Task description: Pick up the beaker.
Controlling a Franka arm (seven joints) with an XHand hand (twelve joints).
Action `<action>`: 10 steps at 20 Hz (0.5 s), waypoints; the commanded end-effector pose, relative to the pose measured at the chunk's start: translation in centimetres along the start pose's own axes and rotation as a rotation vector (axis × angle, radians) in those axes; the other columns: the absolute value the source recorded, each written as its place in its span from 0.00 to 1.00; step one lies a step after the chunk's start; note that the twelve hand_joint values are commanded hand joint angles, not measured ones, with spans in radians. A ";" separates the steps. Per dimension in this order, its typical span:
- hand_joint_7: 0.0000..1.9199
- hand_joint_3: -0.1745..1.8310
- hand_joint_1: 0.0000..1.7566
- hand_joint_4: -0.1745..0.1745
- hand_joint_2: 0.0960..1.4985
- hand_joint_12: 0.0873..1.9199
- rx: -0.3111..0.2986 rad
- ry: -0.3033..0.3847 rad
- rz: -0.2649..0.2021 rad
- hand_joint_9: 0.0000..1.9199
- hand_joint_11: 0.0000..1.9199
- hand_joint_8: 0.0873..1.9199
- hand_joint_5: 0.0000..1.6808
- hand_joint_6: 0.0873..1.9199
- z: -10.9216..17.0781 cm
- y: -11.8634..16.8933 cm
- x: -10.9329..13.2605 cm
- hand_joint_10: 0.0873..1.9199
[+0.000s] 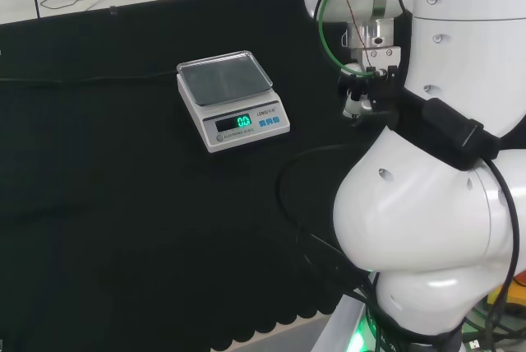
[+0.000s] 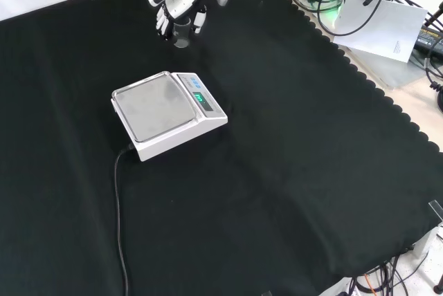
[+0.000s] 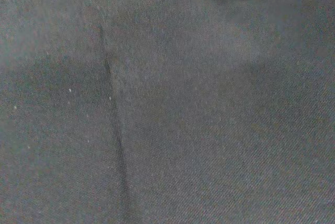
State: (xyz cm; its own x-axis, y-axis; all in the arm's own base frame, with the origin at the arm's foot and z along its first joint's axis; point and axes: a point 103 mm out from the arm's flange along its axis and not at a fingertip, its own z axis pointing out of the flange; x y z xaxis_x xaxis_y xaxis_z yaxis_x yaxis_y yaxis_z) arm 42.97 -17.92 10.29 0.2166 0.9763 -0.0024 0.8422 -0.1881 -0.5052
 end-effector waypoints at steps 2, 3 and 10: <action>0.32 0.08 0.92 0.00 0.77 0.92 0.048 -0.017 -0.081 0.47 0.31 0.67 0.45 0.59 -5.2 -2.3 0.3 0.66; 0.33 0.08 0.92 0.00 0.77 0.92 0.050 -0.019 -0.092 0.48 0.31 0.67 0.46 0.57 -6.2 -2.7 0.4 0.65; 0.34 0.08 0.92 0.00 0.76 0.91 0.088 -0.067 -0.135 0.49 0.31 0.65 0.47 0.56 -11.7 -4.7 2.0 0.64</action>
State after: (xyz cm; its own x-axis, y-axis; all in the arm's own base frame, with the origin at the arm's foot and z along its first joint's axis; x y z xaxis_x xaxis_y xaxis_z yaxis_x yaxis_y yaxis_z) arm 43.79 -17.43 17.22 0.1448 0.9892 0.0220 0.8210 -0.1077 -0.5607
